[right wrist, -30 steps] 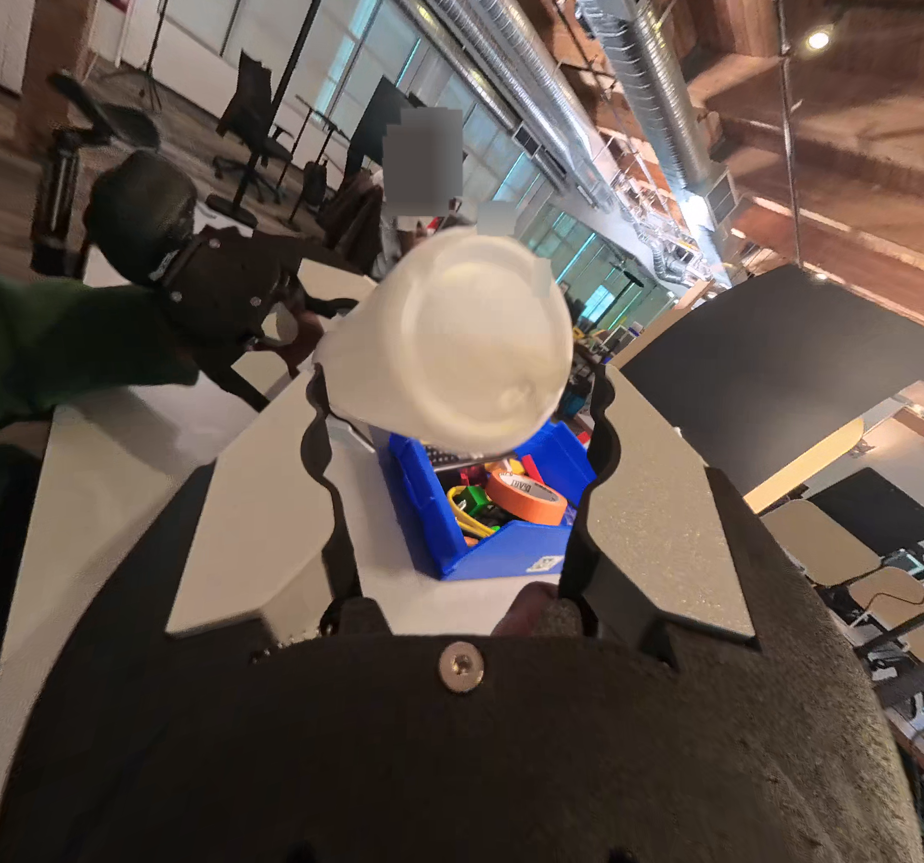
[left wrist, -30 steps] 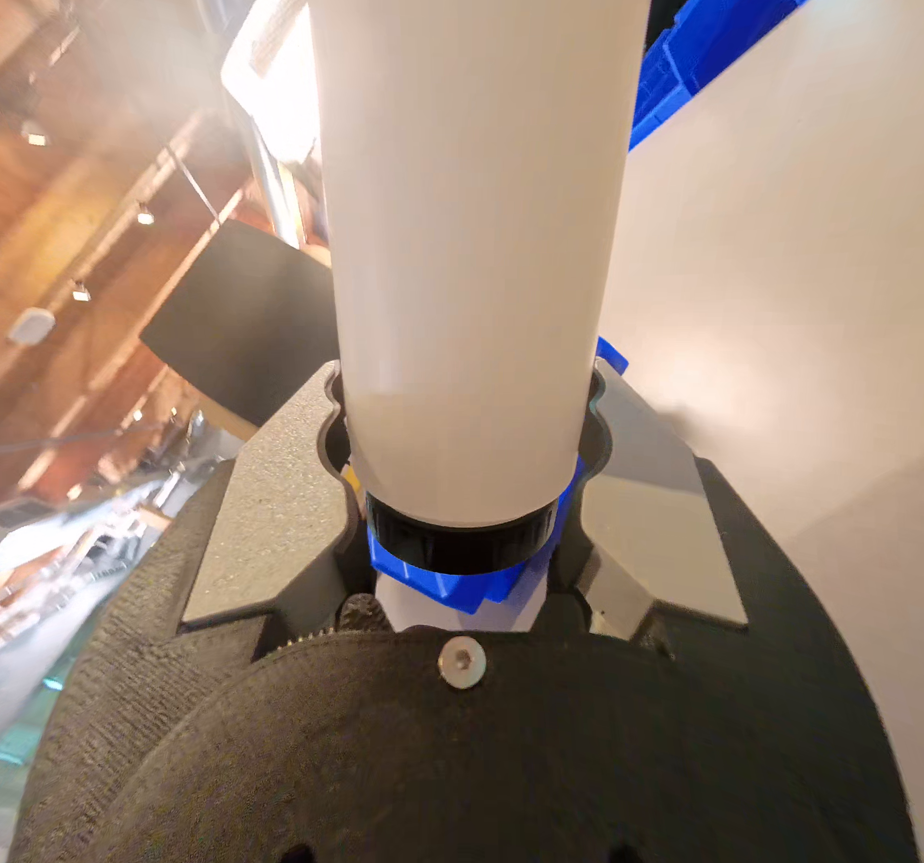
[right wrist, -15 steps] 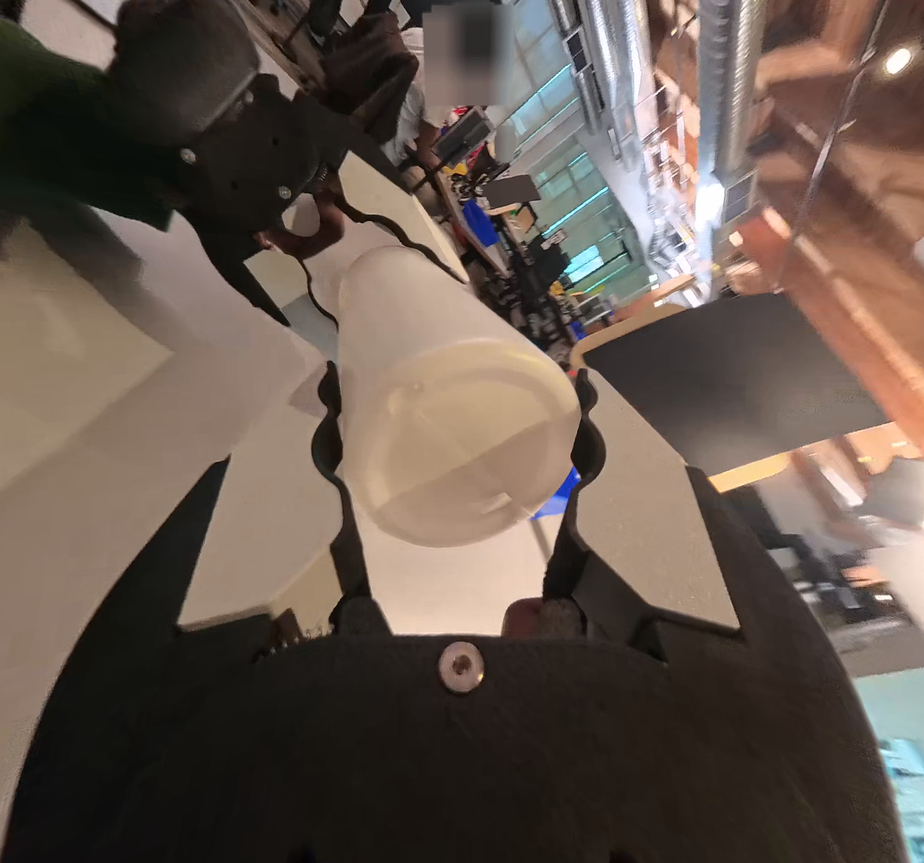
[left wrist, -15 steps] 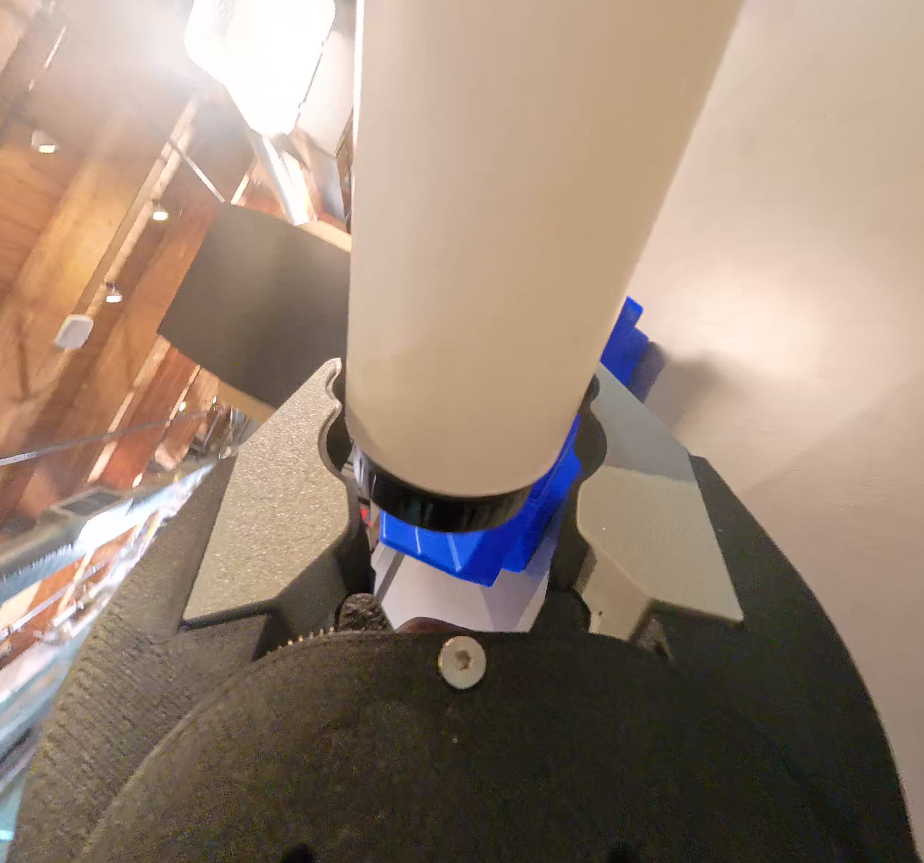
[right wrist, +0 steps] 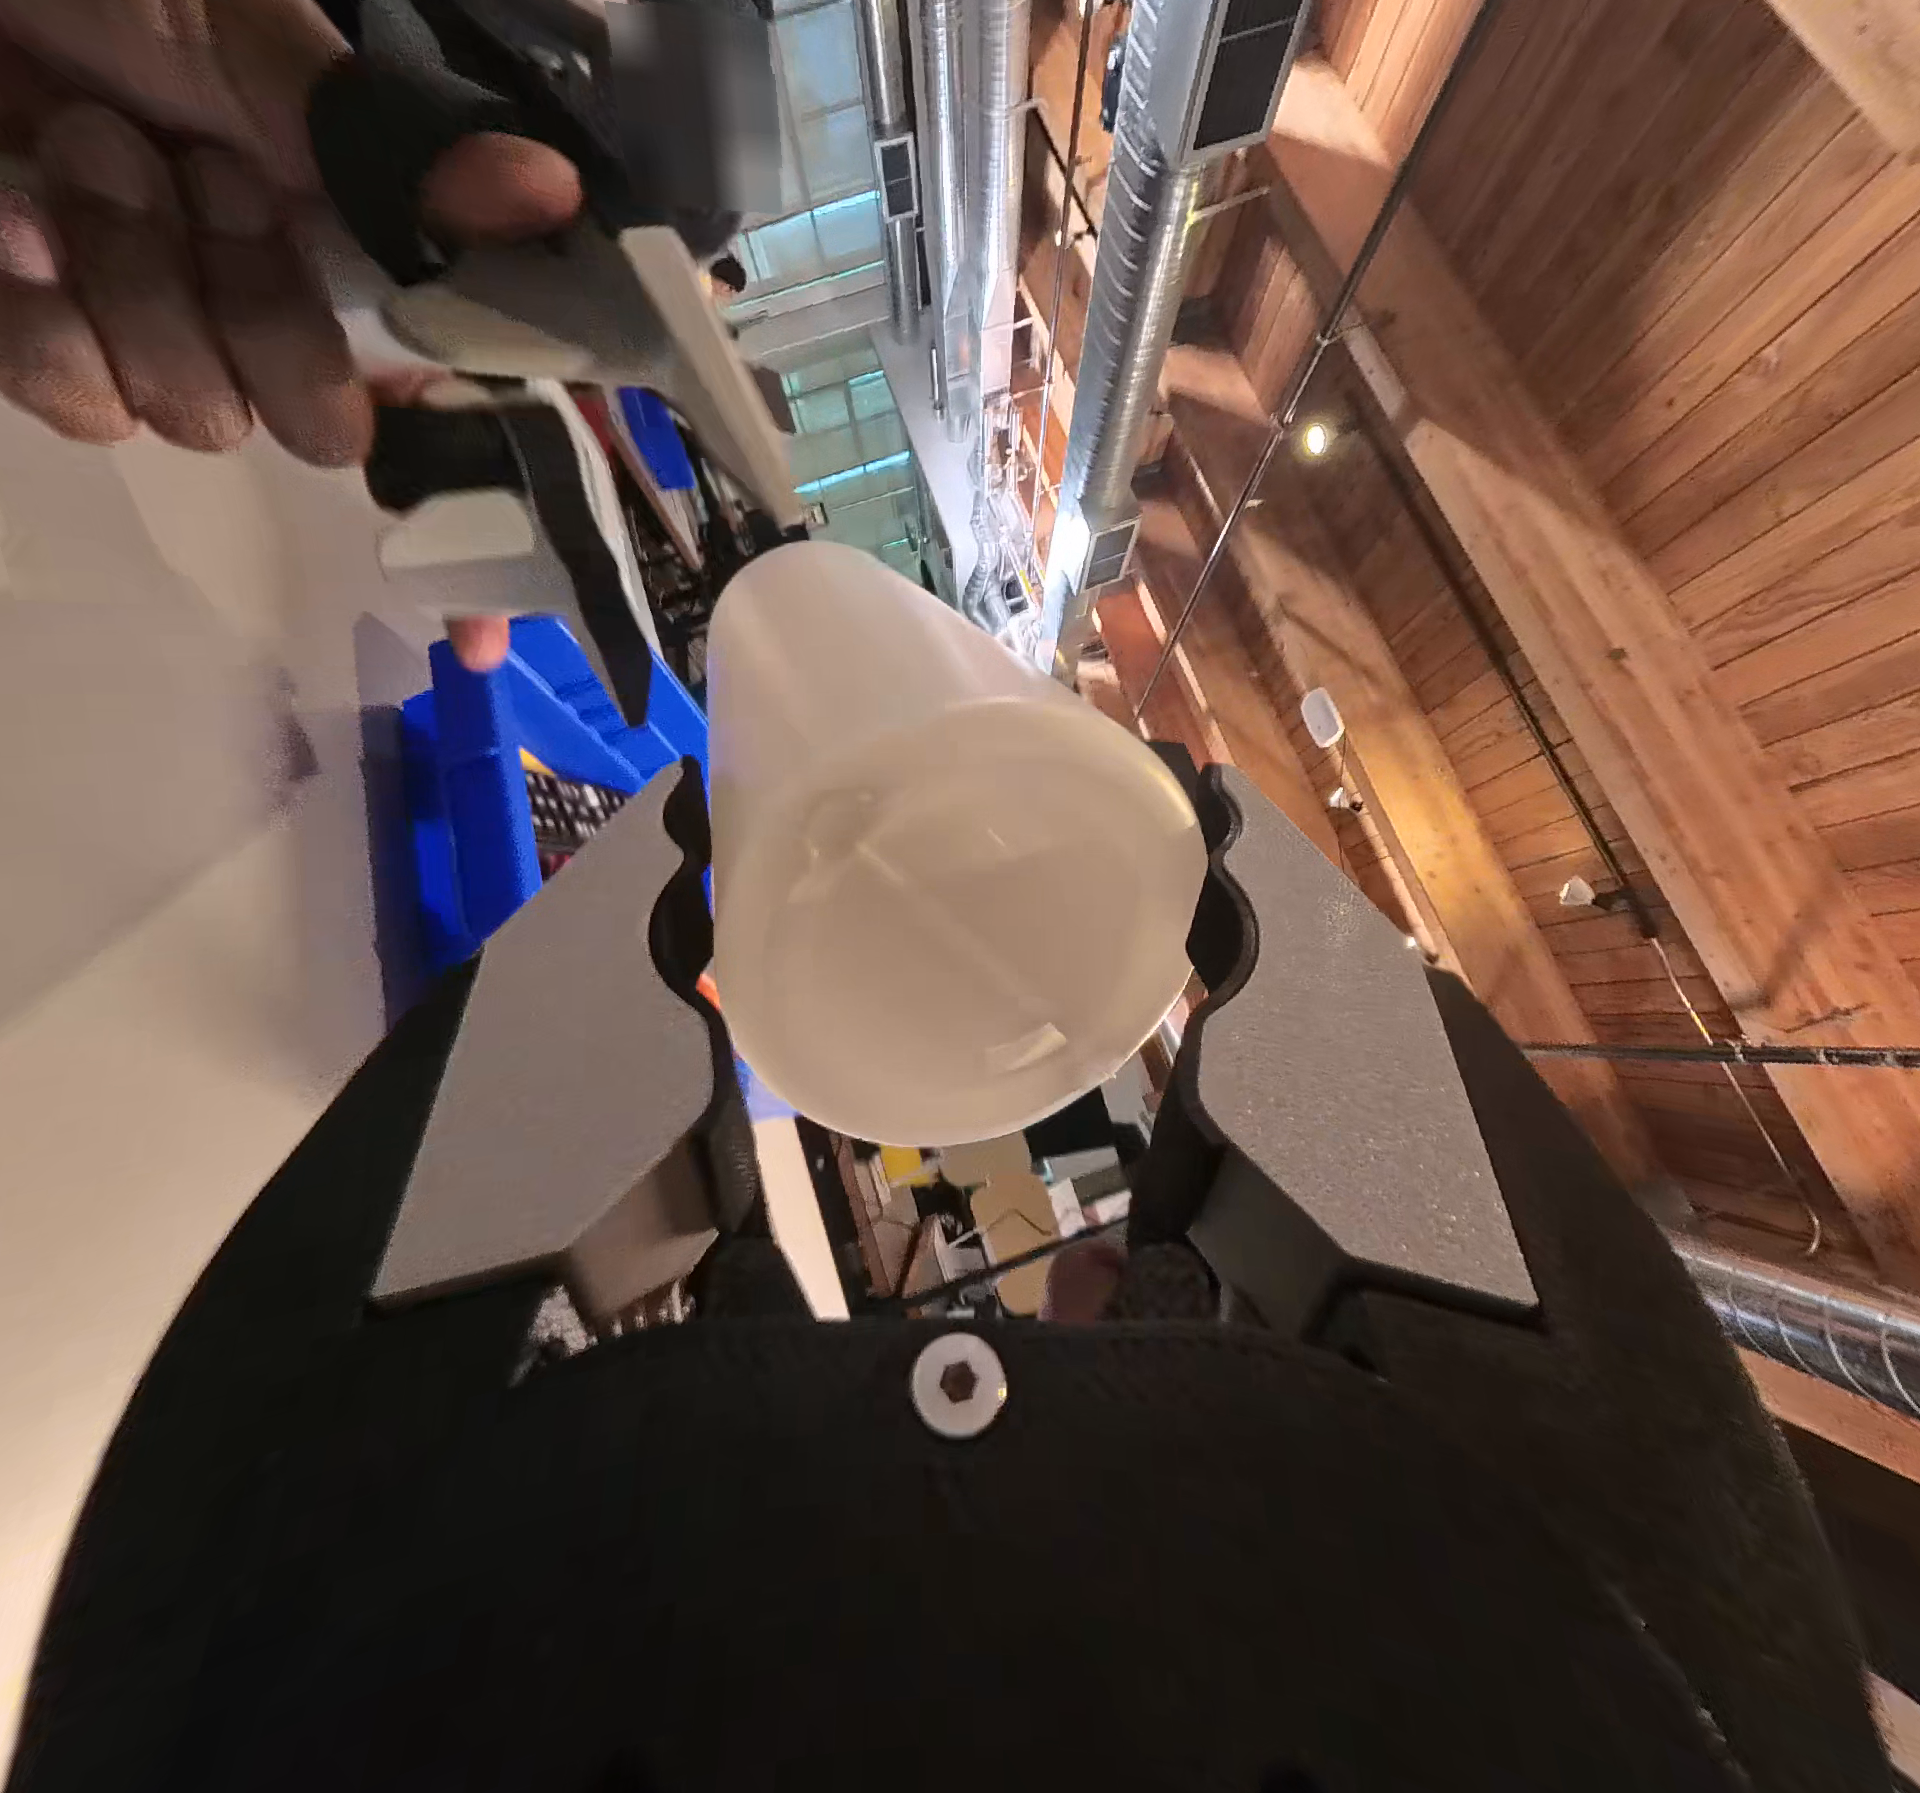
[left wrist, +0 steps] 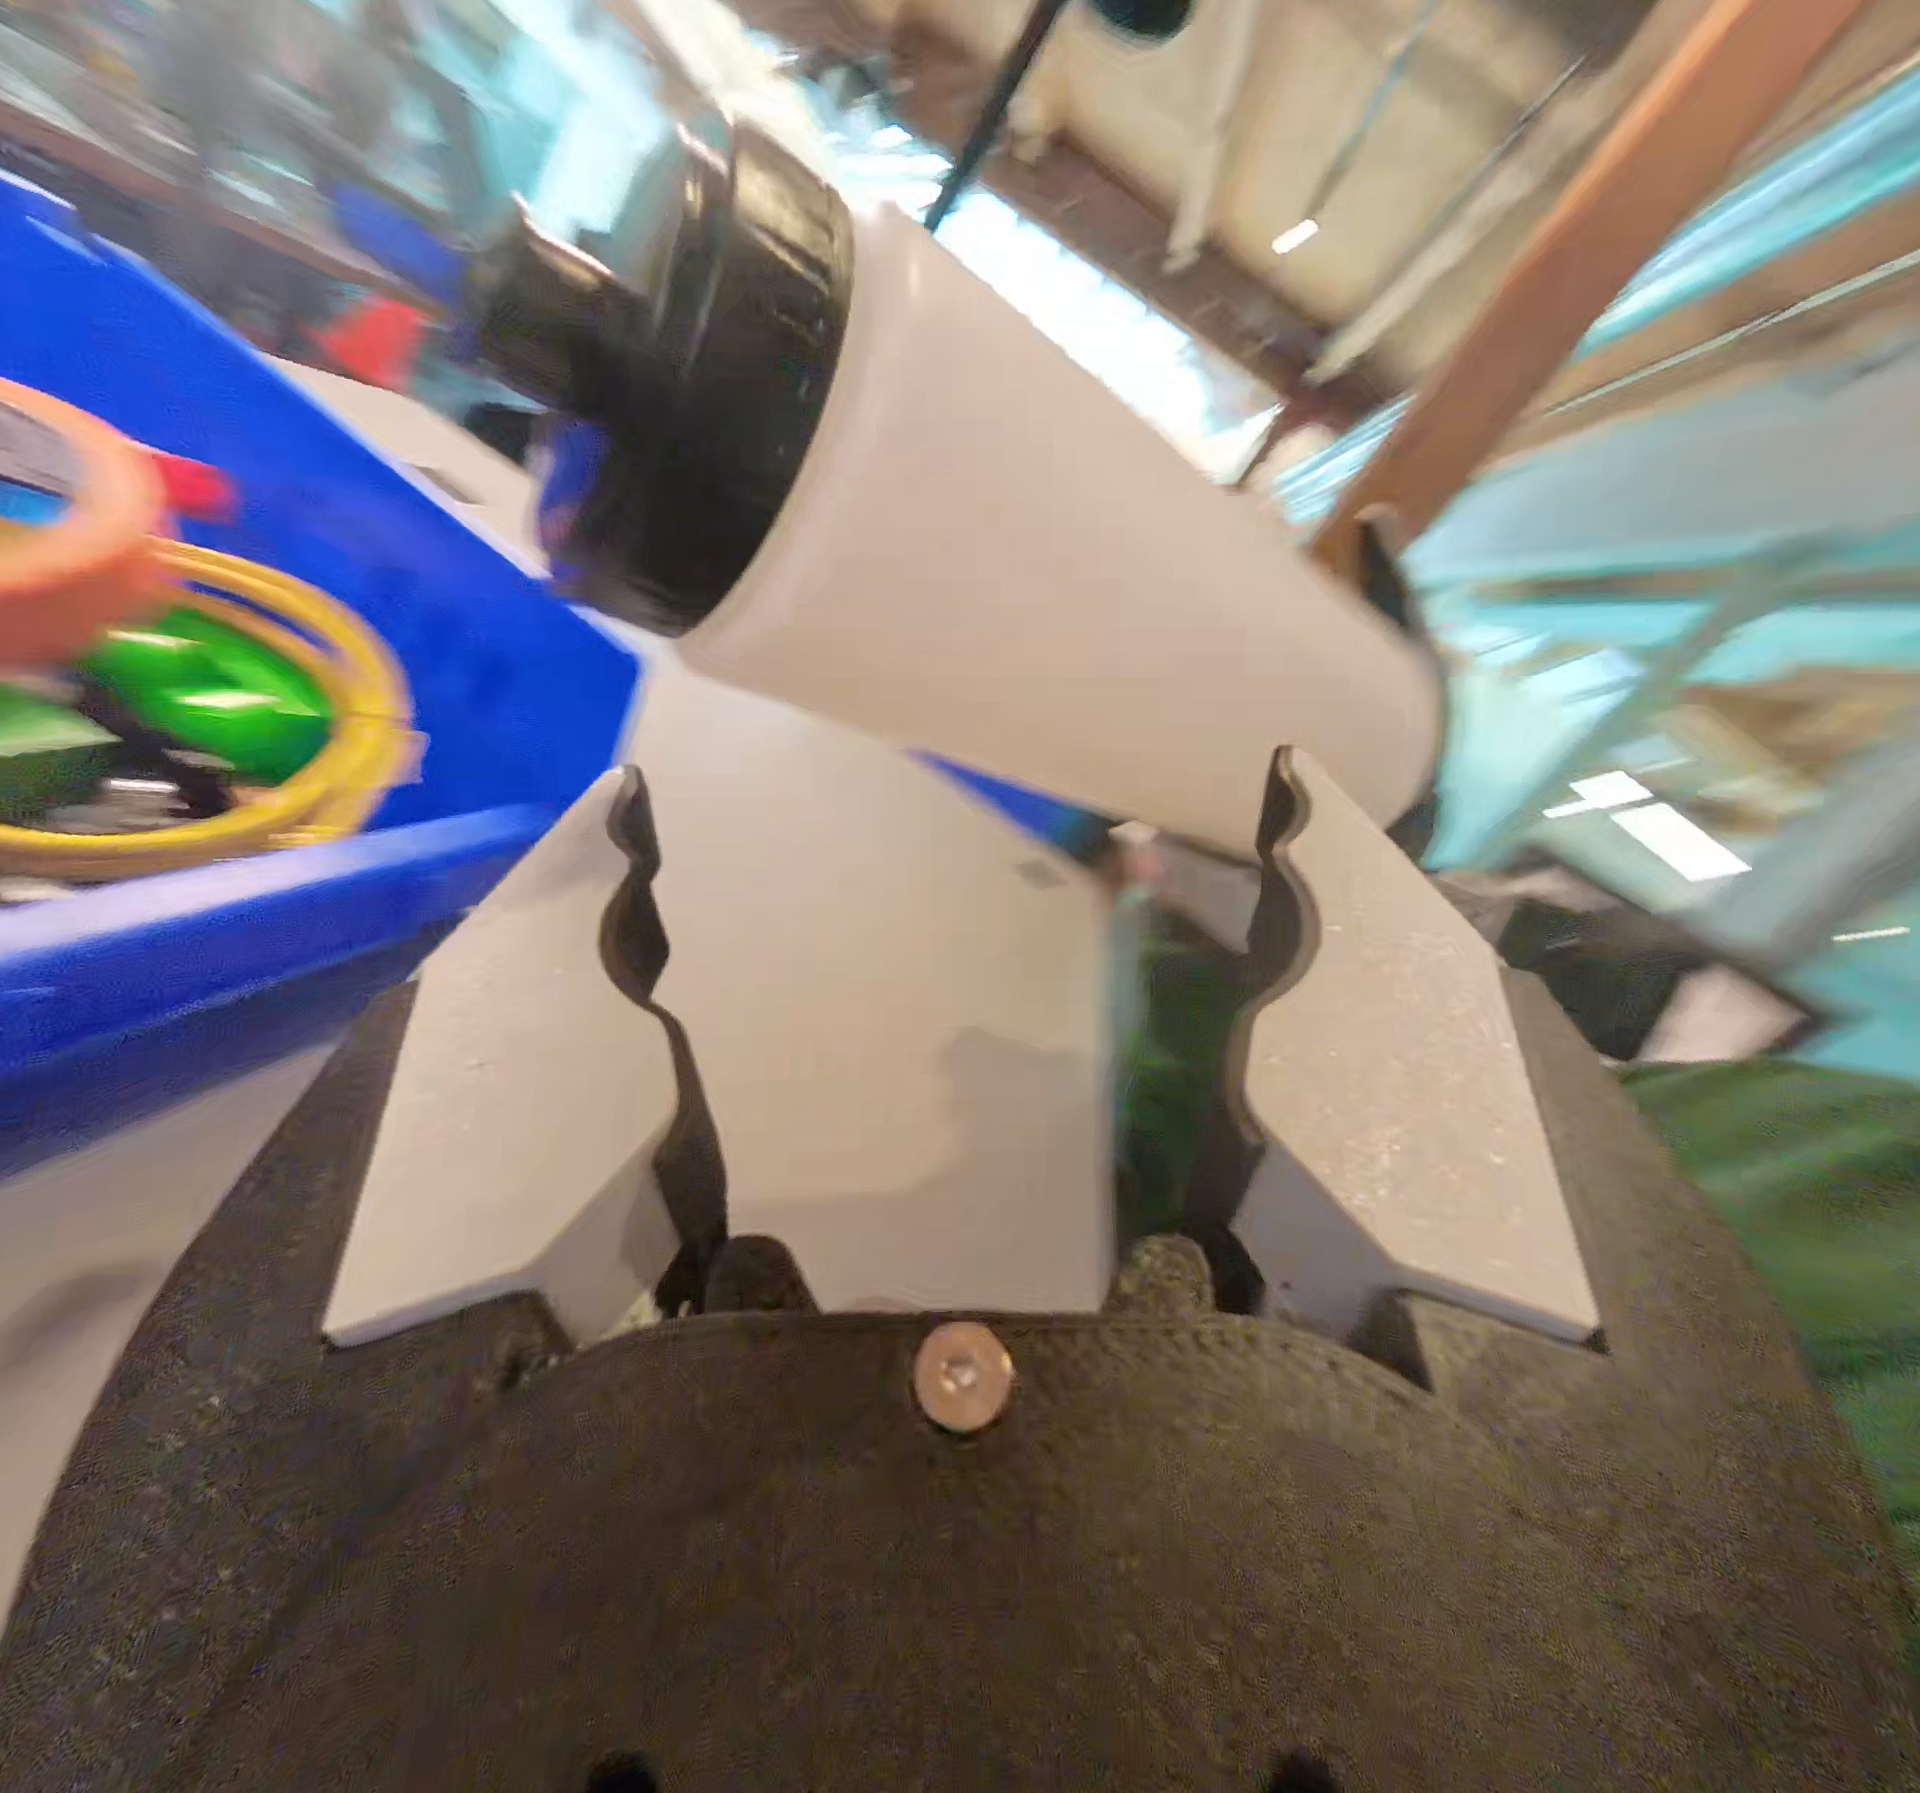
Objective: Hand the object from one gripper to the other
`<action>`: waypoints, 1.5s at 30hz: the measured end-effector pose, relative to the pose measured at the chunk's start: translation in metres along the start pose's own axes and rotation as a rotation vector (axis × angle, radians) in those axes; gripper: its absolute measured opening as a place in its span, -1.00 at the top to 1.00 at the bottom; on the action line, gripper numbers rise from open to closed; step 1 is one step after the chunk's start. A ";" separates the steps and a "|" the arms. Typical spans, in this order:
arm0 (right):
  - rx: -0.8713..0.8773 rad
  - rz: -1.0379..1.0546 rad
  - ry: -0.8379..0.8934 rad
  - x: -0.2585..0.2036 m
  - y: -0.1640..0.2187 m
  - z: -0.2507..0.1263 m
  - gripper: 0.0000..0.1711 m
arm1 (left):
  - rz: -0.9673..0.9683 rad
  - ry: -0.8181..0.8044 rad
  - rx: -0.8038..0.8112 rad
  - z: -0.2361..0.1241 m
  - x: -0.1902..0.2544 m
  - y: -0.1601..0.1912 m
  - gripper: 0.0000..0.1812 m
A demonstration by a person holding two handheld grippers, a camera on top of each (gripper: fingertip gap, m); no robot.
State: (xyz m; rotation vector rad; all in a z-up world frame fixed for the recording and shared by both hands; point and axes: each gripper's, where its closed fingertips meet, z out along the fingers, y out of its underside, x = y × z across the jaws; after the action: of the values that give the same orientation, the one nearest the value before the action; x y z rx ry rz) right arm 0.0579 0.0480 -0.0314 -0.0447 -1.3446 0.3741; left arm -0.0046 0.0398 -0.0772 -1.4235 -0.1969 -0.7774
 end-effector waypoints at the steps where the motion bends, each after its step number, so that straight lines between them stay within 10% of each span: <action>1: 0.023 0.007 0.001 -0.004 -0.005 0.002 -0.11 | -0.092 0.091 0.025 0.003 0.009 -0.002 -0.32; 10: 0.093 0.151 -0.023 -0.038 -0.016 0.029 -0.11 | -0.203 0.236 0.281 0.000 0.021 -0.029 -0.16; 22: 0.138 0.791 -0.369 -0.033 -0.012 0.012 -0.03 | 0.891 -0.496 0.298 -0.022 0.017 -0.051 -0.10; 33: 0.122 1.020 -0.391 -0.023 -0.034 0.022 -0.06 | 1.362 -0.472 -0.048 0.031 0.020 0.019 -0.10; 45: 0.263 1.177 -0.129 0.034 -0.002 0.012 -0.02 | 1.095 -0.398 -0.008 0.030 0.017 0.015 -0.12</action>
State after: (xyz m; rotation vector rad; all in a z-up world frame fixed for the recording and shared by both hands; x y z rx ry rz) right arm 0.0528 0.0532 0.0036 -0.6152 -1.2633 1.5554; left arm 0.0263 0.0613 -0.0742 -1.4156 0.2812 0.4033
